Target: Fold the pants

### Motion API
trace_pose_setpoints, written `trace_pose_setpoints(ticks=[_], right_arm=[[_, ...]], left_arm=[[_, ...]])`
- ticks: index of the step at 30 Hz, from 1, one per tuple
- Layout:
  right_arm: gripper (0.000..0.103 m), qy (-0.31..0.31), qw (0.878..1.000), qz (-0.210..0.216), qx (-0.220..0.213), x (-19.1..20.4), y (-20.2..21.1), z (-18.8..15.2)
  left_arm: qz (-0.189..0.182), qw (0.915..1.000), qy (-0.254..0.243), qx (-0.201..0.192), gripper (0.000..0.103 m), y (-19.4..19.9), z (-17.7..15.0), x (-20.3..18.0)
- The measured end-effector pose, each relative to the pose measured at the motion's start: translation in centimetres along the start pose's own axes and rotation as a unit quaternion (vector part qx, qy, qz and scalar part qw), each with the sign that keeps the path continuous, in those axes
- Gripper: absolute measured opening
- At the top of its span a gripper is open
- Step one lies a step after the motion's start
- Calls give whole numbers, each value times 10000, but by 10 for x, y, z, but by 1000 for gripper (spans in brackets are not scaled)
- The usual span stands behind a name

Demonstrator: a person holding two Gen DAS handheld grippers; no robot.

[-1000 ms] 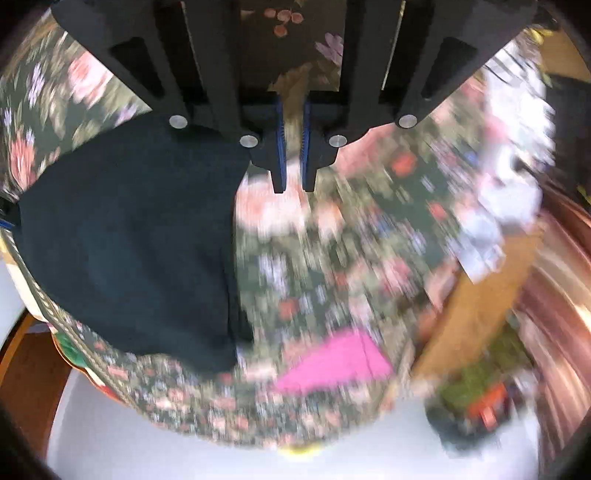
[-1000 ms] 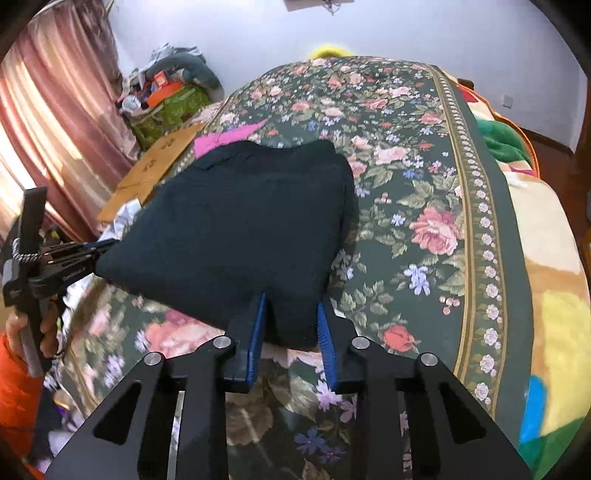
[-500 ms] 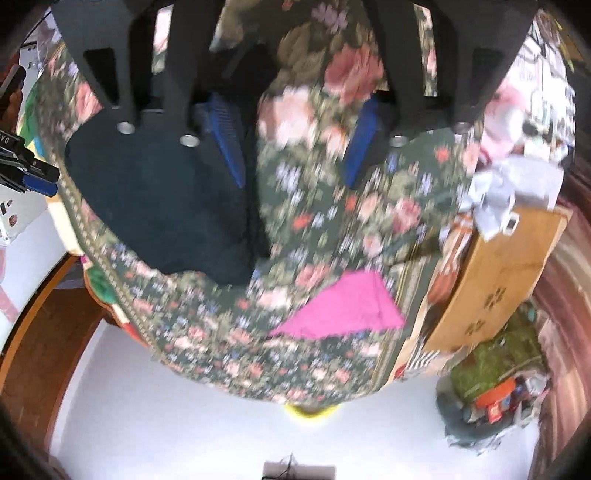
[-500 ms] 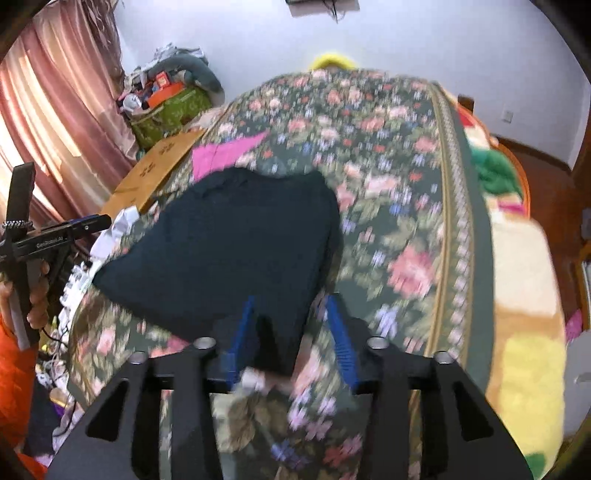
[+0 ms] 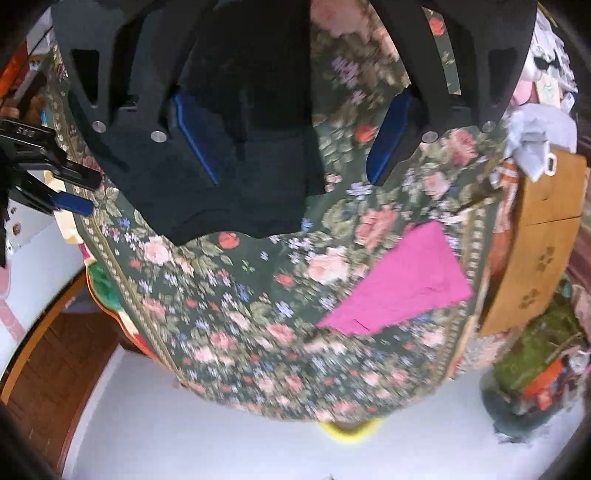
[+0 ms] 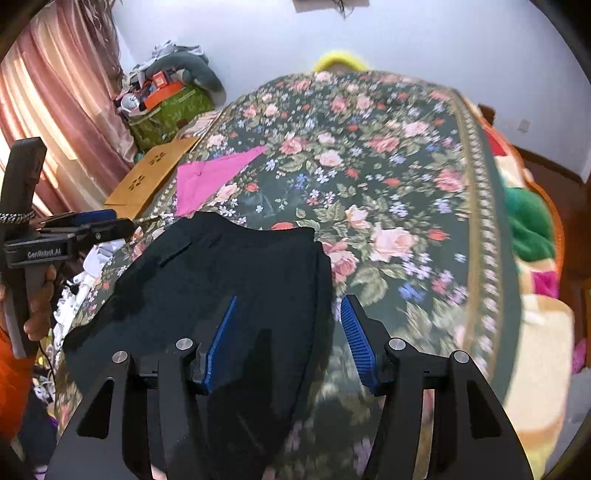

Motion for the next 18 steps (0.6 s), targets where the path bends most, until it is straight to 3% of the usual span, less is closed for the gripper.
trace_pose_setpoints(ticks=[4, 6, 8, 15, 18], right_arm=[[50, 40, 9996, 57, 277, -5, -37, 12], [39, 84, 9990, 69, 440, -7, -52, 15], [35, 106, 9982, 96, 583, -8, -63, 14], [17, 446, 9975, 45, 547, -10, -73, 8], [15, 690, 9961, -190, 521, -8, -76, 7]], left_arm=[[-182, 9993, -48, 319, 75, -32, 6, -5], [-183, 9985, -168, 485, 63, -46, 5, -8], [-158, 9978, -263, 589, 60, -57, 3, -10], [41, 9982, -197, 572, 60, -77, -10, -3], [134, 9987, -74, 479, 61, -79, -13, -1]])
Point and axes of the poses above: each gripper's, at about its wrist camera, not at the fingertips, and y roughly against the way its jaws point, x to its left, z to its top, the point moved 5 cm from there along -y, roughly the way its jaws point, and after that the axes turned 1 degree about -z, right-handed, at the moved point
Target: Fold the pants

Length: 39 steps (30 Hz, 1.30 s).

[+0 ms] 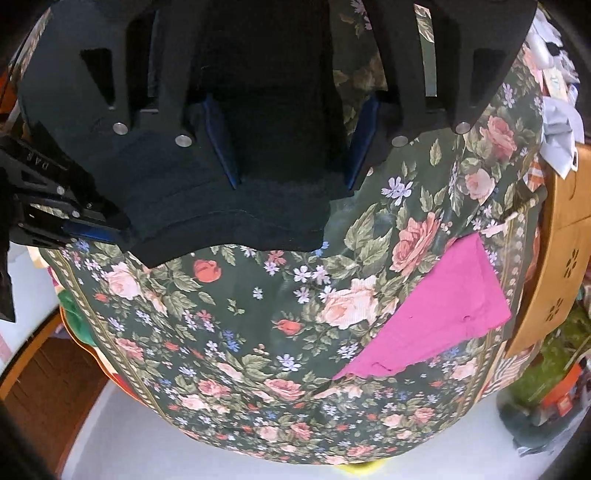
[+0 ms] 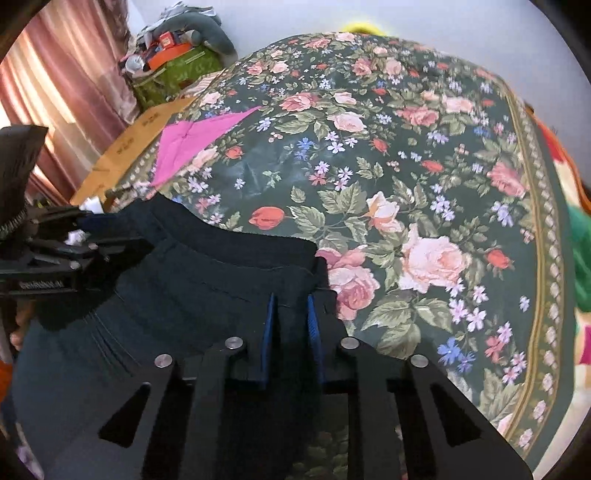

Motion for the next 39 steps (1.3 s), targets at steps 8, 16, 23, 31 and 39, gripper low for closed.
trace_pose_setpoints(ticks=[8, 16, 23, 31, 39], right_arm=[[15, 89, 9996, -263, 39, 4, 25, 5], [36, 87, 9989, -199, -426, 18, 80, -5], [88, -207, 9984, -172, -491, 22, 89, -25], [88, -762, 9964, 329, 191, 16, 54, -58], [87, -1232, 9829, 1268, 515, 12, 34, -62]], left_arm=[[55, 10000, -48, -18, 61, 19, 4, -2], [-135, 9991, -46, -392, 64, 72, 0, -5], [-245, 9996, 33, -97, 86, 76, -26, -5], [-619, 9951, 367, 673, 90, 35, -51, 3], [-1227, 9852, 609, 1030, 92, 19, -46, 2]])
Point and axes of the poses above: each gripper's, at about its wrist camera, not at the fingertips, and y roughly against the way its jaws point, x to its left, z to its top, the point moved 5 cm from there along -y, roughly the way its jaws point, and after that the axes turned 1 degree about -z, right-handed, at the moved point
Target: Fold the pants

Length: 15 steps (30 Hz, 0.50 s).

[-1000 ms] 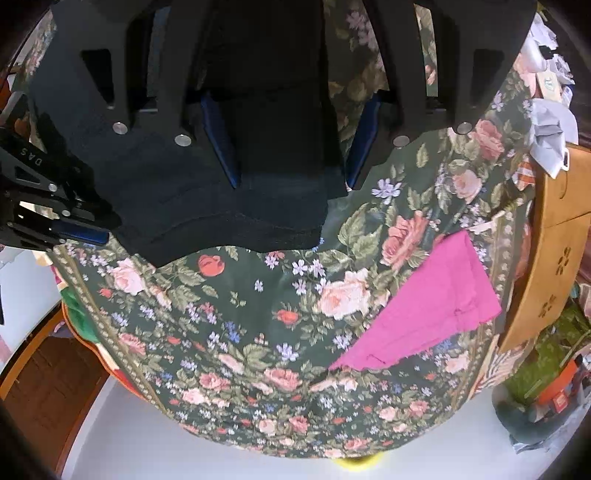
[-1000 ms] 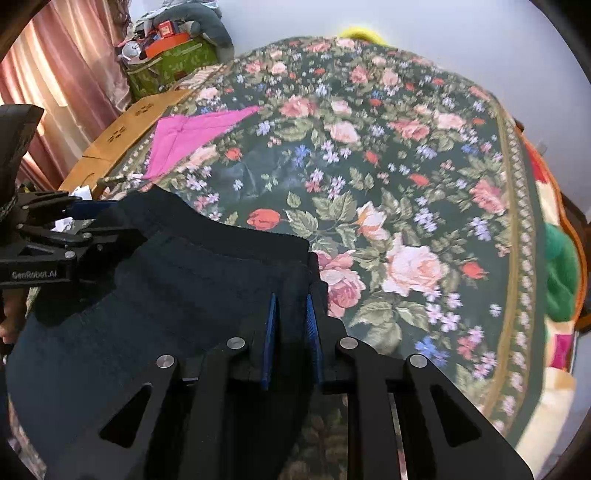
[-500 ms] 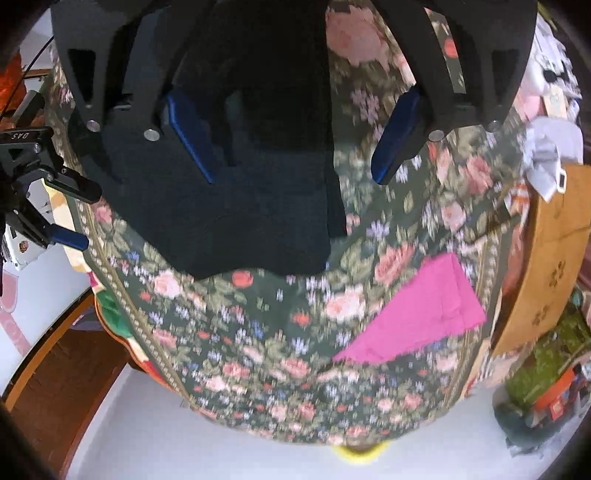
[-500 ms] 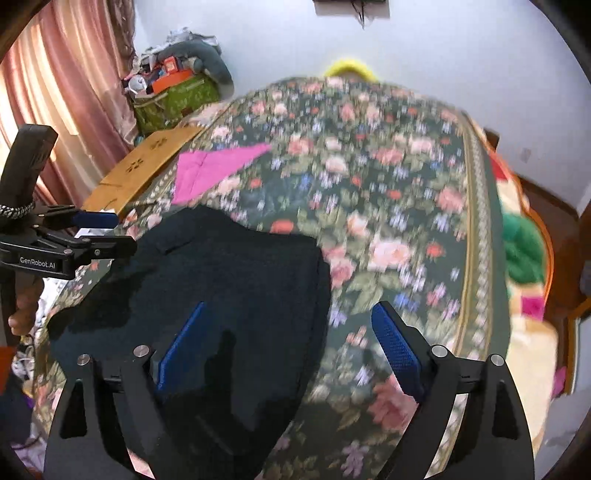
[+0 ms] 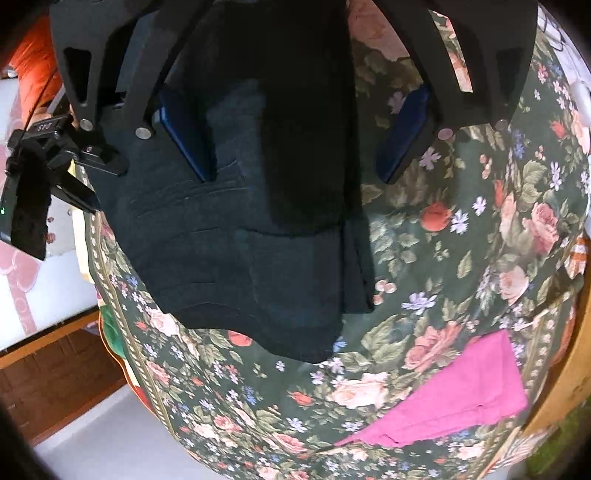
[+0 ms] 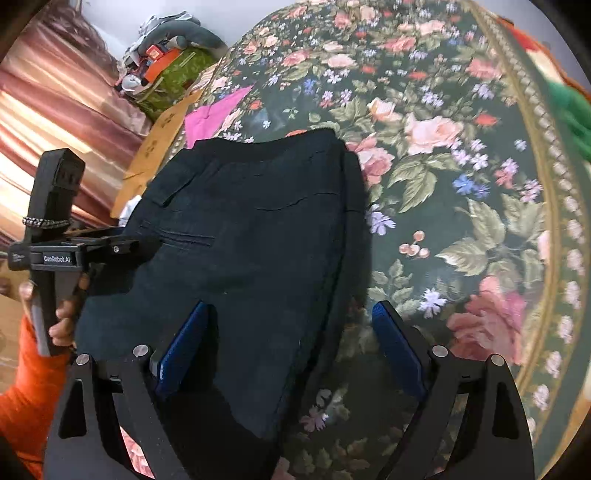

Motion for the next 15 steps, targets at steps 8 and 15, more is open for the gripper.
trace_pose_setpoints(ticks=[8, 15], right_arm=[[51, 137, 9996, 205, 128, 15, -5, 6], [24, 385, 9992, -109, -47, 19, 4, 14]], left_arm=[[-222, 9992, -284, 199, 82, -8, 4, -19], [-177, 9995, -261, 9, 44, 9, 9, -17]])
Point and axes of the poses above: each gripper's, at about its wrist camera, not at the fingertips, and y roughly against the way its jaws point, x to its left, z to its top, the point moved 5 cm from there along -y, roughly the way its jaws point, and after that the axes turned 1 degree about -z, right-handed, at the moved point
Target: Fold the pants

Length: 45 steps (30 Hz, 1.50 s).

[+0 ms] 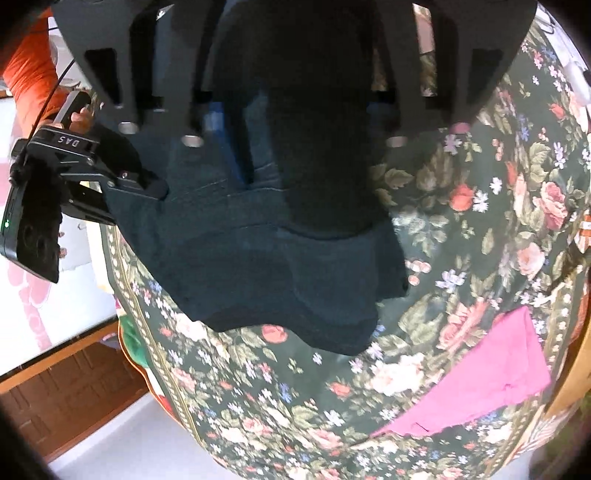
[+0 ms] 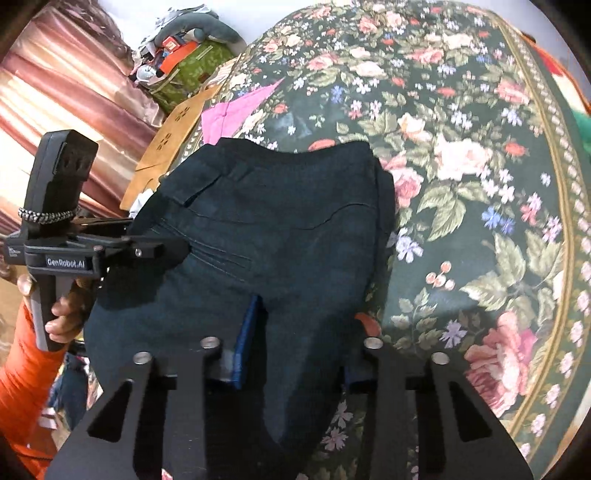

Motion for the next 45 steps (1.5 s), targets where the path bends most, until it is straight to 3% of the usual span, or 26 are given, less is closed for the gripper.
trace_pose_setpoints(ticks=[2, 8, 14, 20, 27, 34, 45], right_arm=[[20, 87, 10000, -20, -29, 3, 3, 3], [17, 363, 9988, -150, -307, 18, 20, 19], [17, 610, 9943, -207, -854, 43, 42, 62], [17, 912, 9858, -243, -1392, 76, 55, 121], [17, 1228, 9774, -366, -1682, 109, 36, 187], [17, 1168, 9807, -418, -1512, 114, -22, 229], [16, 971, 9878, -816, -900, 89, -132, 248]], left_arm=[[-34, 10000, -18, -79, 37, 6, 1, -1], [328, 9967, -439, -602, 24, 36, 8, -20], [628, 9876, -621, -1300, 23, 82, 30, -23], [888, 9725, -629, -2061, 23, 139, 69, -6], [1144, 9621, -393, -2442, 23, 168, 120, 39], [1396, 9567, -140, -2549, 23, 148, 159, 100], [1717, 9617, 420, -2097, 23, 45, 195, 188]])
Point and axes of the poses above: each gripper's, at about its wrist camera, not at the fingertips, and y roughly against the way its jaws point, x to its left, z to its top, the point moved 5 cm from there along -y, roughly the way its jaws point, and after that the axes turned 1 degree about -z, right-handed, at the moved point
